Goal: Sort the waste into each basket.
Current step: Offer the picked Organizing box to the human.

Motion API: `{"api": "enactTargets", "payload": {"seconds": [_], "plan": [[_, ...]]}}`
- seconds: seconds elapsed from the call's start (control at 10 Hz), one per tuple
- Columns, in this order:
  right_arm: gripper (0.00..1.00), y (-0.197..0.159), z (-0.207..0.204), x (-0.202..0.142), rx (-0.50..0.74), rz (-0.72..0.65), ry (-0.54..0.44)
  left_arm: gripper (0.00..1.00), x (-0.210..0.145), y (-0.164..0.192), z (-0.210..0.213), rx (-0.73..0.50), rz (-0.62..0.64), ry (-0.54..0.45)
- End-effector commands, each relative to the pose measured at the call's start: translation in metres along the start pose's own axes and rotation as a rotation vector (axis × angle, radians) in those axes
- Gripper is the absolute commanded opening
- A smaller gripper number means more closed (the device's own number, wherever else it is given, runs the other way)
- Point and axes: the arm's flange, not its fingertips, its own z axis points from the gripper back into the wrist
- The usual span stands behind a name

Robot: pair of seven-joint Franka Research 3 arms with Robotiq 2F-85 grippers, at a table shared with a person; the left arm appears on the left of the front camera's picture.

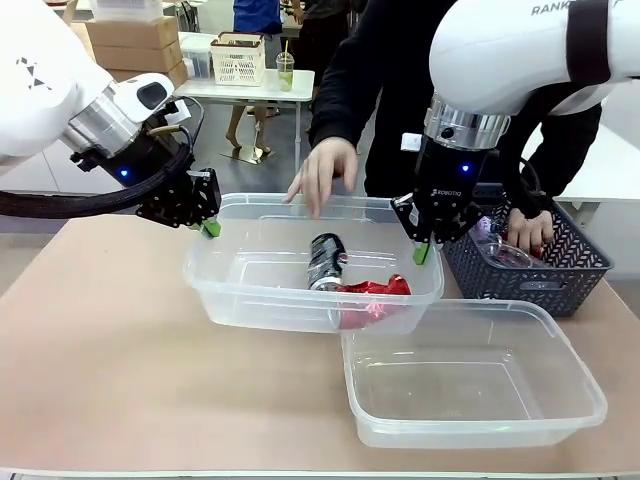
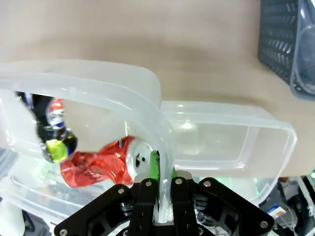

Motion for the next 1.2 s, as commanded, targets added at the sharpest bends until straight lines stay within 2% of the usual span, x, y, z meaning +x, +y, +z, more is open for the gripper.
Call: {"api": "enactTargets", "payload": {"seconds": [0.0, 1.1], "plan": [[0.04, 0.0013, 0.0011, -0.0031, -0.02, 0.004, 0.007, 0.09, 0.0013, -0.0034, 0.0044, -0.012, -0.003, -0.01], [0.04, 0.0013, 0.0011, -0.0031, -0.02, 0.004, 0.007, 0.09, 0.0013, -0.0034, 0.0044, -0.012, -0.003, -0.01]]}}
